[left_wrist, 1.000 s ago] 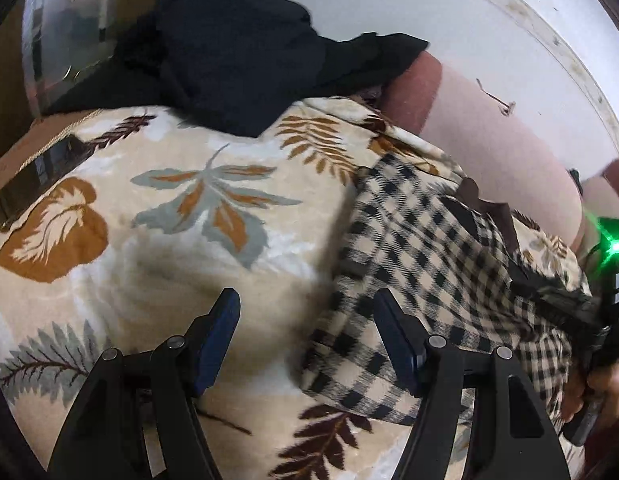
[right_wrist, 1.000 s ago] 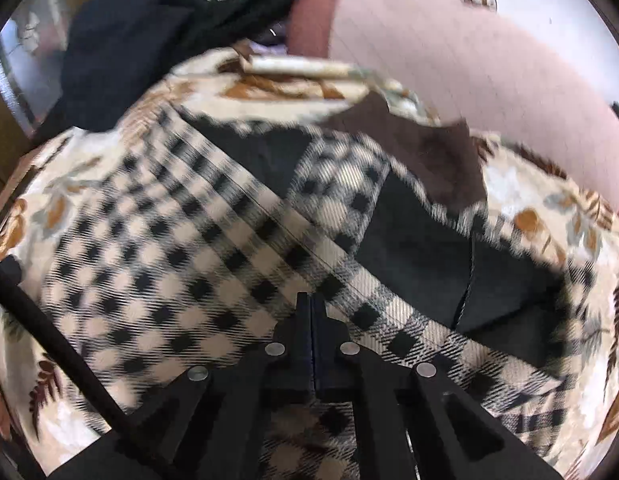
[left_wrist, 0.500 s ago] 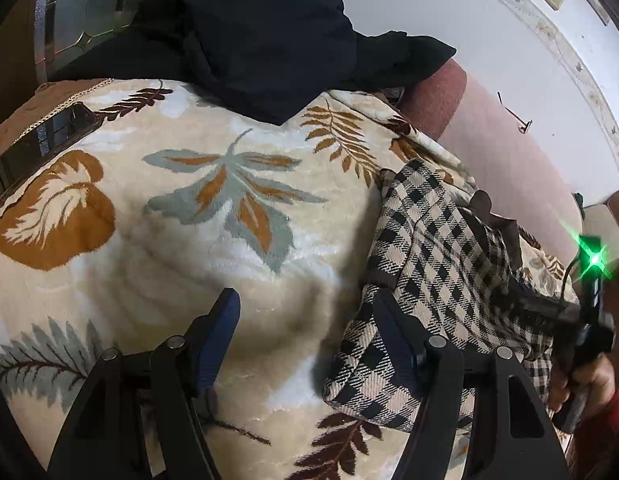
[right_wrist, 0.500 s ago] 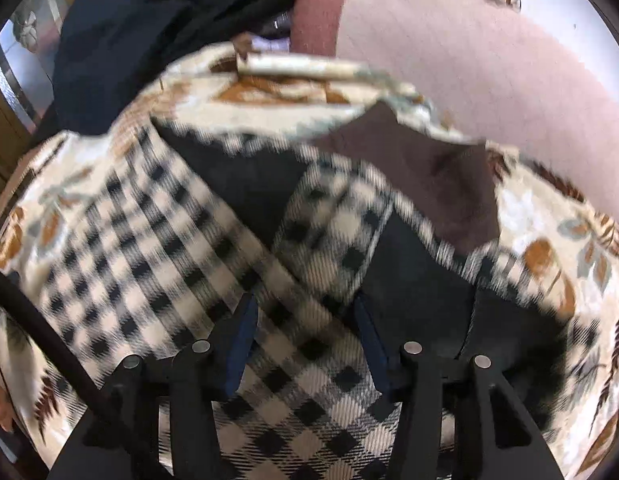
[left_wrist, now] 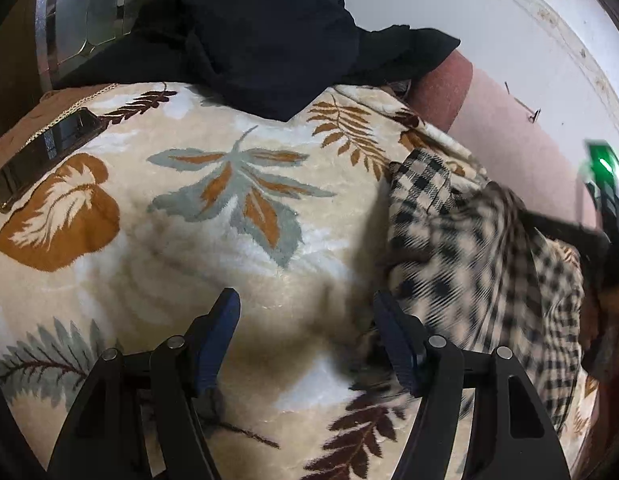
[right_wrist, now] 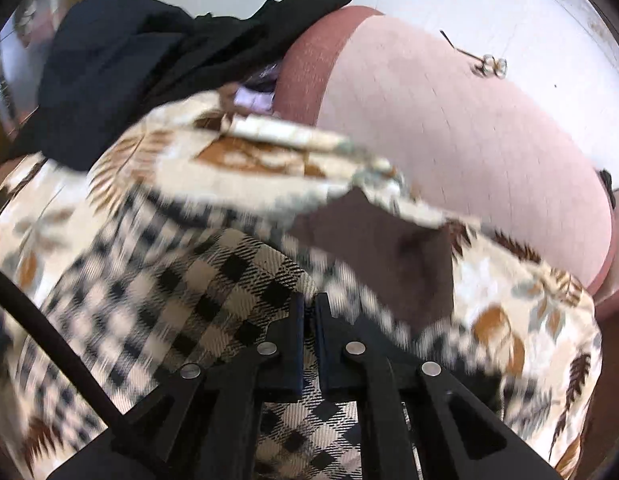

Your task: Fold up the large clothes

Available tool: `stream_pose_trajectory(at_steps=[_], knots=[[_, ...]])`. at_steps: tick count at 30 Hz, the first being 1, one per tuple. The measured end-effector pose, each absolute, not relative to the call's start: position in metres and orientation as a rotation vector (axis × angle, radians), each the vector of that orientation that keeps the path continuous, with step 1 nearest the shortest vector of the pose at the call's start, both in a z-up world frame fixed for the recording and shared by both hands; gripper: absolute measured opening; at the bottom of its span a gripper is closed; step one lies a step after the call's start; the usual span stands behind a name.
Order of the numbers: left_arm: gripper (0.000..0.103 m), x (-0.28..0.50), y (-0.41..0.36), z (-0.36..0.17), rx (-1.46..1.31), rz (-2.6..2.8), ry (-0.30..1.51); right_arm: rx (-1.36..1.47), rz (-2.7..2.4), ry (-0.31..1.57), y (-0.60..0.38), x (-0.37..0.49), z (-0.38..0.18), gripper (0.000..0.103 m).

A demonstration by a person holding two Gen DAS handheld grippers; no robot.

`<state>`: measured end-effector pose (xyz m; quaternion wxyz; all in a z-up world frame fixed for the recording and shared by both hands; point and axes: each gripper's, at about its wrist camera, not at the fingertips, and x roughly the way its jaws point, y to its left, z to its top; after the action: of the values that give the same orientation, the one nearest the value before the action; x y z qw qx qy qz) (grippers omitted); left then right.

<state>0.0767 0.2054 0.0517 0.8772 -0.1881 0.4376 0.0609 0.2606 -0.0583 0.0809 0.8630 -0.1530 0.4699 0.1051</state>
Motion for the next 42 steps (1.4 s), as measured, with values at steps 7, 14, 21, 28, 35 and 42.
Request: stream_pose_trajectory(at_steps=[7, 14, 21, 28, 35, 42], knots=[[0.068, 0.08, 0.226, 0.053, -0.421, 0.159, 0.926, -0.392, 0.125, 1.012, -0.036, 0.27, 0.067, 0.012], [0.068, 0.072, 0.258, 0.06, -0.459, 0.257, 0.887, -0.126, 0.329, 1.014, -0.015, 0.255, 0.119, 0.038], [0.068, 0.075, 0.271, 0.058, -0.491, 0.257, 0.899, -0.203, 0.31, 1.184, 0.053, 0.268, 0.052, 0.043], [0.068, 0.076, 0.288, 0.06, -0.484, 0.327, 0.879, -0.133, 0.363, 1.184, 0.089, 0.285, 0.053, 0.008], [0.068, 0.074, 0.291, 0.061, -0.467, 0.352, 0.878, -0.066, 0.487, 1.127, 0.111, 0.269, 0.067, 0.025], [0.068, 0.074, 0.287, 0.063, -0.451, 0.349, 0.886, -0.137, 0.484, 1.099, 0.045, 0.174, 0.099, 0.021]])
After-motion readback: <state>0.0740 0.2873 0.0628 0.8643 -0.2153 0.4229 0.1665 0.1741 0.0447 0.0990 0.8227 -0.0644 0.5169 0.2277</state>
